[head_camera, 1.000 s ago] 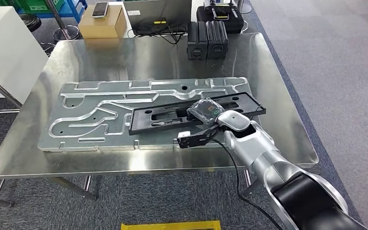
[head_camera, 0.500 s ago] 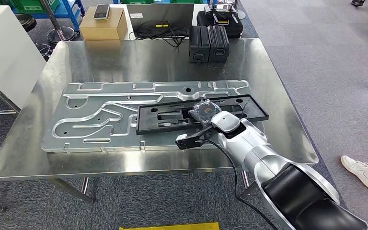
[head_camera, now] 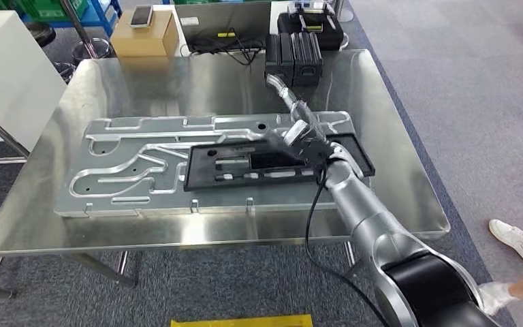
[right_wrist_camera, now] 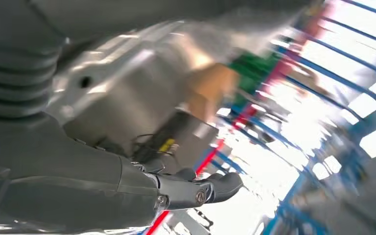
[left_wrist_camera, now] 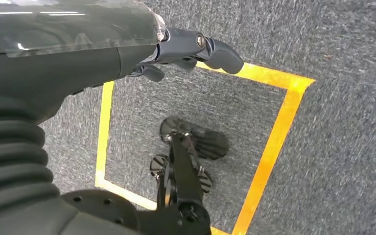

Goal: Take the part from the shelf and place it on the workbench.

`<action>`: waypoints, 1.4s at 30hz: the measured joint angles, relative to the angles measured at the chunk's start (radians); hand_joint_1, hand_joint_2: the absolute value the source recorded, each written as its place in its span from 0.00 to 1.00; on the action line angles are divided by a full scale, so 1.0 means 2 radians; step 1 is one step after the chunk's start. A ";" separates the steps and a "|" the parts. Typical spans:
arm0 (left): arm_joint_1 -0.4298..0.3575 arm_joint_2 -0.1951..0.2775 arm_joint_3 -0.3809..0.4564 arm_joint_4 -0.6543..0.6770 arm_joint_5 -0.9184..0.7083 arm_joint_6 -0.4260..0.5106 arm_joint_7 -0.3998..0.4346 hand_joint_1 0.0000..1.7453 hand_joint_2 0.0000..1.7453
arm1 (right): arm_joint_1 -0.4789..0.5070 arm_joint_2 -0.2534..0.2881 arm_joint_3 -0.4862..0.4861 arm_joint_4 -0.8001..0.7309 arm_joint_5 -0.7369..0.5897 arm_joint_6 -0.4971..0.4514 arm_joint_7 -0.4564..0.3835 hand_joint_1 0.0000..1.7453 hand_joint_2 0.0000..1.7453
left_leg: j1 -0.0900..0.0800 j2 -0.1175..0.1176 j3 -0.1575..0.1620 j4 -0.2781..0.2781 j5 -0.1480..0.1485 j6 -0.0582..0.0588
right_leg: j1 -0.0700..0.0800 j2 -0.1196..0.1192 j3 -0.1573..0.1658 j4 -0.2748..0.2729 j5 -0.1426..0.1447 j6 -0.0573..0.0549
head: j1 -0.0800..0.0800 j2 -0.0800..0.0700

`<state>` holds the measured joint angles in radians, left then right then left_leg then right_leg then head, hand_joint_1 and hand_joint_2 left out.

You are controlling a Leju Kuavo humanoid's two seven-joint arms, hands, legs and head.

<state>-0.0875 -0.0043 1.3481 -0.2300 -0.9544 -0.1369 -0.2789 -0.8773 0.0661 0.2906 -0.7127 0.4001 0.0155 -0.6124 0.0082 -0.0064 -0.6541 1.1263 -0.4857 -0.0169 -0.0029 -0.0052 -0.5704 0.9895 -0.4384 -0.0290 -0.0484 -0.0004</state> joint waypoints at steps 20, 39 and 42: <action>0.016 -0.012 0.024 0.001 0.042 -0.002 -0.012 0.00 0.00 | 0.361 -0.084 -0.269 -0.424 -0.074 -0.080 -0.005 0.00 0.00 | 0.001 -0.007 0.028 -0.056 0.031 0.022 | -0.002 0.003 -0.055 0.131 -0.070 0.029 | 0.000 0.000; 0.012 -0.019 0.024 0.001 0.035 -0.013 -0.026 0.00 0.00 | 0.529 -0.073 -0.310 -0.514 -0.027 -0.051 -0.005 0.00 0.00 | -0.005 -0.001 0.107 -0.072 -0.035 0.012 | 0.005 0.001 -0.050 0.004 0.047 0.007 | 0.000 0.000; 0.013 -0.019 0.024 0.001 0.037 -0.013 -0.028 0.00 0.00 | 0.534 -0.073 -0.310 -0.517 -0.025 -0.048 -0.005 0.00 0.00 | -0.009 0.000 0.106 -0.079 -0.021 0.021 | 0.002 0.001 -0.050 0.000 0.060 0.016 | 0.000 0.000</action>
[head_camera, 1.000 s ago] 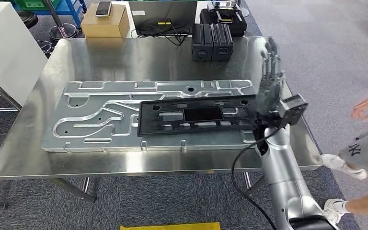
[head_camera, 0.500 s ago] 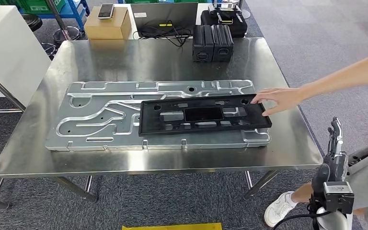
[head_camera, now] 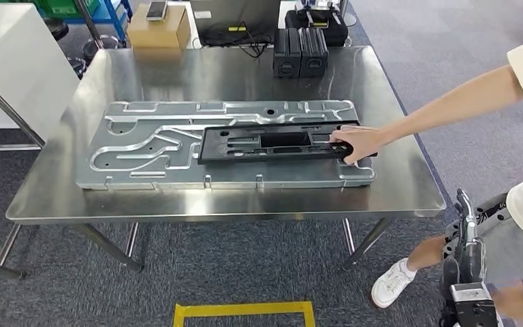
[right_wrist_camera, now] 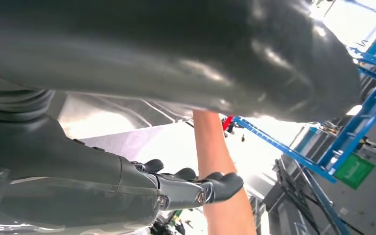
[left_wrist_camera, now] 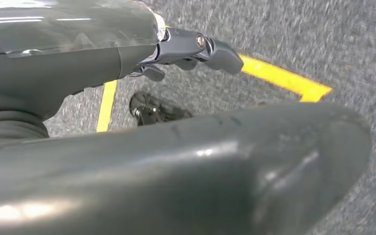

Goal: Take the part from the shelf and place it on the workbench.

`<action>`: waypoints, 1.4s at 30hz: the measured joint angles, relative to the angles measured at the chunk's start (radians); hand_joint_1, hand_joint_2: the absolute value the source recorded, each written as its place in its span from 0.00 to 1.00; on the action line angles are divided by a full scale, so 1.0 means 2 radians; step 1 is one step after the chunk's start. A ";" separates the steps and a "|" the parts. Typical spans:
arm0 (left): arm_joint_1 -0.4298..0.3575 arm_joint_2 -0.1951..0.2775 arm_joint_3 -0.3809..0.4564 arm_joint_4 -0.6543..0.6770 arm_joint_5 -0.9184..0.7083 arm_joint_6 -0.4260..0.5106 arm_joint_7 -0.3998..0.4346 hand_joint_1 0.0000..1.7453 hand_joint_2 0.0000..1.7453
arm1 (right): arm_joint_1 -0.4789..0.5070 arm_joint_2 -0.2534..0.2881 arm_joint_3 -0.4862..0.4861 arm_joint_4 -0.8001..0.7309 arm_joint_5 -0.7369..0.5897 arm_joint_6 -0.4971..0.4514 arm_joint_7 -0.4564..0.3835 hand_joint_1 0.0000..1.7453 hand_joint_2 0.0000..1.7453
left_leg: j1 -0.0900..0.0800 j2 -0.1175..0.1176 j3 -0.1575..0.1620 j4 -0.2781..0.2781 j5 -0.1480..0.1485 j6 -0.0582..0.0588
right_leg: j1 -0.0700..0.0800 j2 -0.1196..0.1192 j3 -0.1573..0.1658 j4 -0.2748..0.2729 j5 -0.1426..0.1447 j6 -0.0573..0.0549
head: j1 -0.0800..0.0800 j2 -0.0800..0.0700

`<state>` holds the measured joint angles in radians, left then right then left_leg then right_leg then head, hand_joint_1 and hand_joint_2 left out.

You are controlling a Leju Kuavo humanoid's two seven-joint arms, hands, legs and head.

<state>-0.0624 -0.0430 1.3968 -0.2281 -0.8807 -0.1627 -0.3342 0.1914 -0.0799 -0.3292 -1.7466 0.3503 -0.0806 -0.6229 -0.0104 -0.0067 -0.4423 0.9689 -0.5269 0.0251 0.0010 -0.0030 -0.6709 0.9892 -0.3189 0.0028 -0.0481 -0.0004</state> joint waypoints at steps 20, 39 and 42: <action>0.003 -0.004 0.004 0.000 -0.008 0.003 0.005 0.00 0.00 | -0.017 0.024 -0.061 0.264 0.125 -0.004 0.006 0.00 0.00 | 0.007 0.003 -0.119 0.097 -0.003 -0.016 | 0.002 -0.003 0.087 -0.020 -0.074 -0.015 | -0.001 0.000; 0.004 -0.007 0.003 0.001 -0.048 -0.012 0.033 0.00 0.00 | -0.088 0.042 -0.194 0.718 0.192 -0.003 0.268 0.00 0.00 | 0.004 0.010 -0.027 -0.017 0.037 0.011 | -0.004 0.000 -0.011 0.126 -0.127 0.013 | -0.001 0.000; 0.004 -0.008 -0.002 0.002 -0.057 -0.013 0.042 0.00 0.00 | -0.091 0.046 -0.205 0.735 0.193 0.002 0.297 0.00 0.00 | 0.005 0.010 -0.059 -0.008 0.055 0.006 | -0.007 0.000 0.024 0.124 -0.097 0.015 | -0.001 0.000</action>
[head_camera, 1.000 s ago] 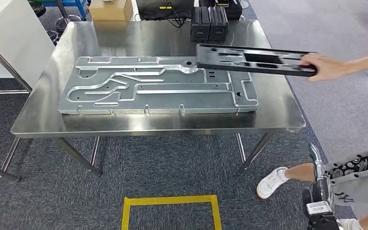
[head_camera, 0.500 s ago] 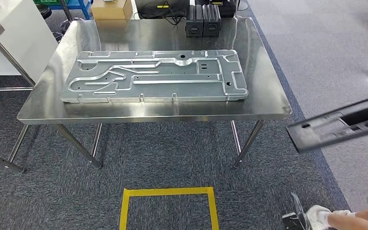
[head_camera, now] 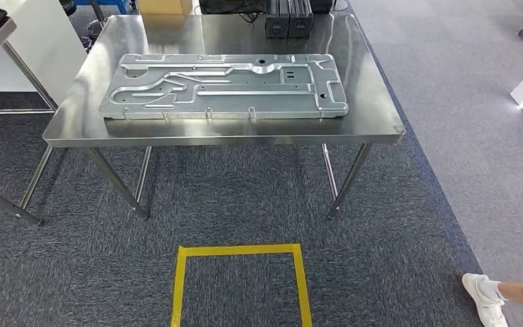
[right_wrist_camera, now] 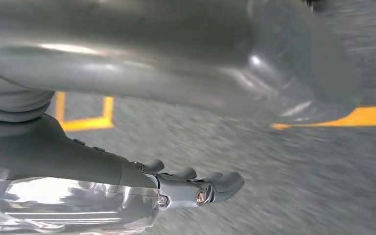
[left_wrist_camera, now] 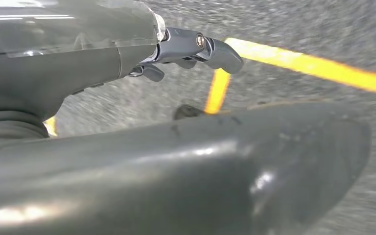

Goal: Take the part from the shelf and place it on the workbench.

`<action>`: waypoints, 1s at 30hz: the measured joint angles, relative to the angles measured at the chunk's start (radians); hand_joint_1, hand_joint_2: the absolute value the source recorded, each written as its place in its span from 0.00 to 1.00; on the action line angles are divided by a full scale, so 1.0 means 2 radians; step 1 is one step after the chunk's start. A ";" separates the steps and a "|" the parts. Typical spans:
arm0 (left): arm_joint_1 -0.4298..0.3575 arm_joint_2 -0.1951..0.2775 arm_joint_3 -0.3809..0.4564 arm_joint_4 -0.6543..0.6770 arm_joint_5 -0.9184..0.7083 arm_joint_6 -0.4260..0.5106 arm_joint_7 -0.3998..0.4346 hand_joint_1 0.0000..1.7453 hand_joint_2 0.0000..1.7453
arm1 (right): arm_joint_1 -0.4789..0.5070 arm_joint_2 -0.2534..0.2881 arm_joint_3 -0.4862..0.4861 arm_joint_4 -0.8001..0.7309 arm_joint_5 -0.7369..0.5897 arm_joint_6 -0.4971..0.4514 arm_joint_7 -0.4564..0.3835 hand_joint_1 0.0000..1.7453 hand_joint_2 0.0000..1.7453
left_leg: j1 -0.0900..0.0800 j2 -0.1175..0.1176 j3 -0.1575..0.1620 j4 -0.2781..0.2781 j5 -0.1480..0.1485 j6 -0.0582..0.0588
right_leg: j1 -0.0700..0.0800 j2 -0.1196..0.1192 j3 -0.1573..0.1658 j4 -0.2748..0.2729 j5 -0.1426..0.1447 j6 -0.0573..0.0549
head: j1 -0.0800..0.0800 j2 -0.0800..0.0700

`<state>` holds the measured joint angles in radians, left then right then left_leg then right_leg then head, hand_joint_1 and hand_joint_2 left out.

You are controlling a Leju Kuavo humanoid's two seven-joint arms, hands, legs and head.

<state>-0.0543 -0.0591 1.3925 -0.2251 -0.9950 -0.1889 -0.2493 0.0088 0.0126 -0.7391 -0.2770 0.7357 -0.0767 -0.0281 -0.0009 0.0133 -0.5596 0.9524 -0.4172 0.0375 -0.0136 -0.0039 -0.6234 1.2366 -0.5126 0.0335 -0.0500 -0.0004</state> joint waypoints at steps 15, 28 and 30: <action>-0.002 -0.003 -0.011 0.001 -0.001 0.003 0.007 0.00 0.00 | -0.013 0.013 -0.030 0.026 0.002 0.016 0.062 0.00 0.00 | 0.005 -0.002 -0.037 0.154 -0.062 -0.025 | 0.012 -0.004 0.030 -0.136 0.039 -0.031 | 0.000 0.000; -0.009 -0.004 -0.011 0.000 0.001 0.020 0.014 0.00 0.00 | -0.015 0.023 -0.033 0.032 0.017 0.037 0.067 0.00 0.00 | -0.003 0.000 0.047 -0.012 -0.032 0.005 | 0.004 0.000 -0.034 0.012 -0.034 -0.002 | 0.000 0.000; -0.009 -0.005 -0.011 0.000 0.000 0.020 0.012 0.00 0.00 | -0.015 0.023 -0.033 0.032 0.017 0.038 0.066 0.00 0.00 | -0.002 0.000 0.034 -0.007 -0.027 0.003 | 0.002 0.000 -0.013 0.002 -0.017 0.001 | 0.000 0.000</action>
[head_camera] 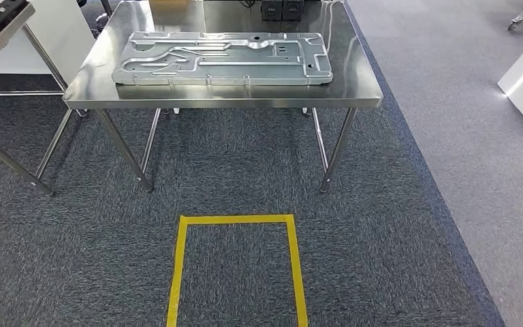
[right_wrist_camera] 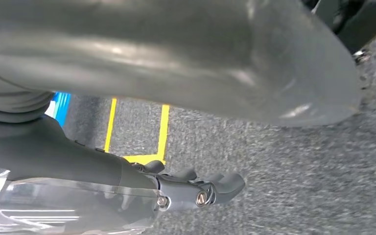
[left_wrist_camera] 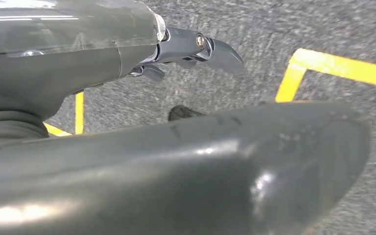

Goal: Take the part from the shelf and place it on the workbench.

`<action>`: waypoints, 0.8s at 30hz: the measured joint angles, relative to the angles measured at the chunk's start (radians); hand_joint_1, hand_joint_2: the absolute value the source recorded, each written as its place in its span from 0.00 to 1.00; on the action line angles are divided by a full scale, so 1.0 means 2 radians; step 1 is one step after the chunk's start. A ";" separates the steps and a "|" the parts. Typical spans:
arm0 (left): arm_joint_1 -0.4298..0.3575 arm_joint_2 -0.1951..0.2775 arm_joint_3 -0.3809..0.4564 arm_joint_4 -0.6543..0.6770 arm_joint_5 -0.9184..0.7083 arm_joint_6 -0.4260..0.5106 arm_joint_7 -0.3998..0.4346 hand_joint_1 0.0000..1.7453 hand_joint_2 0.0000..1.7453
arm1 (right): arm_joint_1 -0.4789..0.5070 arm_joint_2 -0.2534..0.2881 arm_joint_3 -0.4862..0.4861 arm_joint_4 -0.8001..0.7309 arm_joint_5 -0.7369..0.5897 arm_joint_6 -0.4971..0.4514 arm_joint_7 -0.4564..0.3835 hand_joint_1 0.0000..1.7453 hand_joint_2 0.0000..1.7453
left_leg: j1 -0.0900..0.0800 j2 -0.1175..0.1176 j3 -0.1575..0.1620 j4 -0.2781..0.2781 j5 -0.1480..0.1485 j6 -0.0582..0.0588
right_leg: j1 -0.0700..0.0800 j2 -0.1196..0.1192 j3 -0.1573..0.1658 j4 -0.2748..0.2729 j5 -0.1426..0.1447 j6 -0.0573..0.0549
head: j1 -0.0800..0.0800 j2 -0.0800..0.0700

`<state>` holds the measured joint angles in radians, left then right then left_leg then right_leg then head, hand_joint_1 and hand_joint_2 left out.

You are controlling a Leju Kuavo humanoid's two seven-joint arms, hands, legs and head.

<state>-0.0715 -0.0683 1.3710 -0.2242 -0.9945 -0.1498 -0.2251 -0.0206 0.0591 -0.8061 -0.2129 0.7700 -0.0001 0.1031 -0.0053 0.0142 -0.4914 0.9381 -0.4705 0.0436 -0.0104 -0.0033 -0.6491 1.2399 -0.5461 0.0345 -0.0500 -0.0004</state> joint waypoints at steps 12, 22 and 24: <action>-0.001 -0.001 0.000 0.000 0.004 -0.001 -0.006 0.00 0.00 | -0.004 0.002 0.000 0.001 0.008 0.005 -0.002 0.00 0.00 | 0.005 -0.003 -0.069 0.142 -0.073 -0.027 | 0.003 -0.003 0.063 -0.137 0.040 -0.032 | 0.000 0.000; -0.004 -0.001 0.000 0.000 0.005 0.002 -0.007 0.00 0.00 | -0.006 0.003 0.000 0.002 0.010 0.005 -0.003 0.00 0.00 | 0.003 -0.004 0.022 0.014 -0.025 -0.014 | 0.006 -0.002 0.030 -0.123 0.067 -0.015 | 0.000 0.000; -0.004 -0.001 0.000 0.000 0.004 0.001 -0.008 0.00 0.00 | -0.006 0.003 -0.001 0.002 0.010 0.005 -0.005 0.00 0.00 | 0.004 -0.002 0.012 0.010 -0.015 -0.006 | 0.005 0.000 0.021 -0.108 0.049 -0.011 | 0.000 0.000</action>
<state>-0.0803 -0.0698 1.3704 -0.2240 -0.9859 -0.1475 -0.2412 -0.0322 0.0659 -0.8086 -0.2087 0.7908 0.0105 0.0932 0.0024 0.0096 -0.4664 0.9584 -0.5000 0.0306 -0.0004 -0.0040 -0.6065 1.0239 -0.4481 0.0134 -0.0503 -0.0004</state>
